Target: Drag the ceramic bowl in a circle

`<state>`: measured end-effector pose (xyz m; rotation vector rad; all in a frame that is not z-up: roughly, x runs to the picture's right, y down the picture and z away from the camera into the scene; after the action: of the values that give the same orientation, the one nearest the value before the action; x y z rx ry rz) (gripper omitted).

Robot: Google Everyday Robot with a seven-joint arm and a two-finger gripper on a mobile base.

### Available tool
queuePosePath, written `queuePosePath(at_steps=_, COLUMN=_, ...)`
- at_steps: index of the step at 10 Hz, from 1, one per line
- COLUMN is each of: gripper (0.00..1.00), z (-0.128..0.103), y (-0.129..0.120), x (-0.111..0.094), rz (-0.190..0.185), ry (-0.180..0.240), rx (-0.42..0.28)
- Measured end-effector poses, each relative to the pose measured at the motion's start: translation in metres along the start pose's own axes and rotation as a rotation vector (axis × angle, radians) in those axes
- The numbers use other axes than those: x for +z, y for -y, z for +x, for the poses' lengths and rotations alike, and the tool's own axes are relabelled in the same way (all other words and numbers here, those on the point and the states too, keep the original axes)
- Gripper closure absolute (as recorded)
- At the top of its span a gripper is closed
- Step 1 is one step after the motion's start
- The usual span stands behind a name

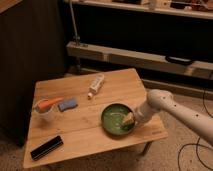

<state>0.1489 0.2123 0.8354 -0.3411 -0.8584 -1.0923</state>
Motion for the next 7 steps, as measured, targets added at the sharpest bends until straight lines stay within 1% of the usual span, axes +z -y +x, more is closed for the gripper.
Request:
queuePosePath(at_steps=1, gripper=0.42, z=0.0009, y=-0.0007, x=-0.0013, rz=-0.002, ry=-0.004, rx=0.002)
queuePosePath(at_steps=2, gripper=0.47, z=0.0012, y=-0.0004, x=-0.0024, rz=-0.002, ry=-0.004, rx=0.002)
queuePosePath(at_steps=3, gripper=0.54, z=0.0012, y=-0.0011, x=-0.0030, rz=-0.004, ry=-0.004, rx=0.000)
queuePosePath(at_steps=4, gripper=0.68, z=0.0005, y=-0.0019, x=-0.0019, rz=-0.005, ry=-0.002, rx=-0.001)
queuePosePath(at_steps=5, gripper=0.72, z=0.0006, y=-0.0011, x=-0.0021, rz=-0.005, ry=-0.001, rx=-0.002)
queuePosePath(at_steps=6, gripper=0.74, z=0.0006, y=-0.0007, x=-0.0015, rz=-0.005, ry=0.000, rx=-0.002)
queuePosePath(at_steps=7, gripper=0.75, z=0.0040, y=0.0013, x=-0.0051, rz=-0.008, ry=-0.012, rx=0.000)
